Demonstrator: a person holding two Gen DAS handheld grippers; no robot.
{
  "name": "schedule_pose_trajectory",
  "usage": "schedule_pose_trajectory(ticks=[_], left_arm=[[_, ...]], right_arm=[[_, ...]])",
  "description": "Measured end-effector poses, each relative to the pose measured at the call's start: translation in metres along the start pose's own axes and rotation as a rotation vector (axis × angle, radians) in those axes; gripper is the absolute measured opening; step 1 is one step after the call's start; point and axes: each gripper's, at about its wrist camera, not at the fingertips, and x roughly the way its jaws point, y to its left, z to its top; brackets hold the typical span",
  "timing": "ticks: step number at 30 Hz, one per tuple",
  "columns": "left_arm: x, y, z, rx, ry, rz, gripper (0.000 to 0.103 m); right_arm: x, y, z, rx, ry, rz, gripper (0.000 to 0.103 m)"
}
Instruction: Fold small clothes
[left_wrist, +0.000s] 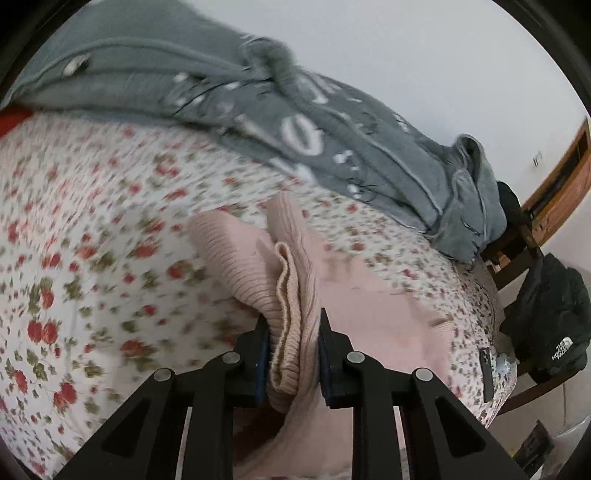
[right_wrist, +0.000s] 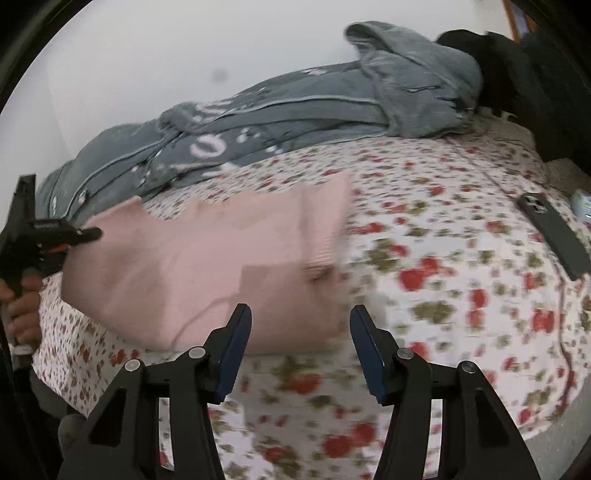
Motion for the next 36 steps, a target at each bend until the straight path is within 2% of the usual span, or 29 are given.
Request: schedule_pose_trajectory(ticks=[6, 9, 13, 17, 21, 23, 25, 27, 28, 31, 36], left_arm=[[0.016, -0.090, -0.005, 0.079, 0.026, 0.012, 0.020], [0.039, -0.133, -0.022, 0.116, 0.065, 0.005, 0.020], [0.069, -0.171, -0.054, 0.192, 0.116, -0.005, 0.020], [0.097, -0.194, -0.073, 0.266, 0.217, -0.021, 0.027], [0.080, -0.185, -0.058, 0.227, 0.218, -0.154, 0.031], [0.067, -0.179, -0.048, 0.233, 0.190, -0.169, 0.032], [0.055, -0.171, -0.041, 0.246, 0.151, -0.146, 0.036], [0.043, -0.156, -0.033, 0.248, 0.107, -0.124, 0.054], [0.037, -0.146, -0.029, 0.246, 0.084, -0.114, 0.056], [0.026, -0.112, -0.022, 0.245, 0.038, -0.080, 0.056], [0.025, -0.073, -0.015, 0.258, 0.042, -0.043, 0.056]], right_arm=[[-0.026, -0.040, 0.005, 0.033, -0.045, -0.026, 0.056], [-0.036, -0.061, 0.005, 0.053, -0.048, -0.042, 0.056], [-0.045, -0.081, 0.001, 0.063, -0.044, -0.071, 0.056], [-0.047, -0.092, -0.002, 0.068, -0.036, -0.082, 0.056], [-0.043, -0.090, 0.003, 0.064, -0.032, -0.061, 0.056], [-0.038, -0.081, 0.010, 0.053, -0.036, -0.040, 0.056], [-0.034, -0.069, 0.019, 0.043, -0.046, -0.007, 0.056], [-0.029, -0.053, 0.029, 0.036, -0.061, 0.035, 0.056], [-0.026, -0.047, 0.034, 0.035, -0.067, 0.059, 0.056], [-0.013, -0.024, 0.050, 0.046, -0.072, 0.143, 0.058], [0.016, 0.010, 0.074, 0.102, -0.039, 0.264, 0.061]])
